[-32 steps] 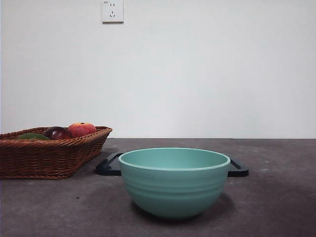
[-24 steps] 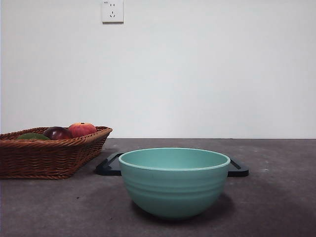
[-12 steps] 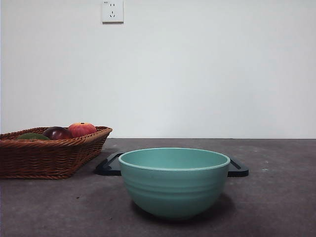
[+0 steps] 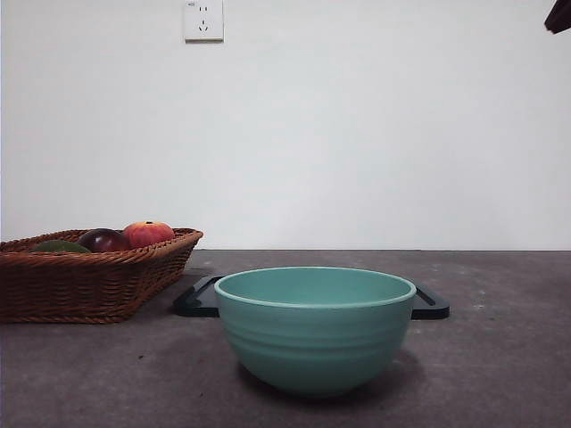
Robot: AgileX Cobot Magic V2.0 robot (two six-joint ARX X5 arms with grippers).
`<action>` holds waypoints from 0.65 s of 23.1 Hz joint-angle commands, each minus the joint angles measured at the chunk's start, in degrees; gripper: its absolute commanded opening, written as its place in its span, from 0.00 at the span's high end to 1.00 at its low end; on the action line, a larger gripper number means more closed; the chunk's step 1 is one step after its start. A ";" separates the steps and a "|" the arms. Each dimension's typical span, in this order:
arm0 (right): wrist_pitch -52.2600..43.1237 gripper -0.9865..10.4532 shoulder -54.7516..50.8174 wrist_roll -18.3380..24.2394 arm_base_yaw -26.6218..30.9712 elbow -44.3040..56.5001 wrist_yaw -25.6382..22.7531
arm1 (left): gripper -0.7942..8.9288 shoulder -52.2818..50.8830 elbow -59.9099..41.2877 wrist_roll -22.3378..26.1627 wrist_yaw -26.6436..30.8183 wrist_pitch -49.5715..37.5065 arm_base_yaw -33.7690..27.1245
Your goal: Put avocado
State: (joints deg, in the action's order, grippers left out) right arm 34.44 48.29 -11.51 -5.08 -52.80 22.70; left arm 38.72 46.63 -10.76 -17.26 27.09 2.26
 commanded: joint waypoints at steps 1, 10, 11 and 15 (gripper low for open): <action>1.97 0.90 2.05 6.21 -0.48 -1.90 3.43 | 0.90 3.30 2.69 1.11 -5.57 1.01 0.79; 4.83 0.90 2.91 7.80 -0.46 -2.01 7.30 | 0.89 7.69 3.69 1.09 -12.39 2.93 5.01; 5.07 0.90 2.91 7.91 -0.46 -2.01 7.30 | 0.89 7.69 3.69 1.09 -12.39 2.95 5.18; 5.03 0.69 2.91 7.91 -0.46 -2.01 7.28 | 0.61 7.69 3.69 1.09 -12.39 2.99 5.33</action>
State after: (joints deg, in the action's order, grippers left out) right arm 39.81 50.92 -4.29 -5.30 -53.84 29.82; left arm 46.13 49.36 -10.37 -29.15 30.44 7.42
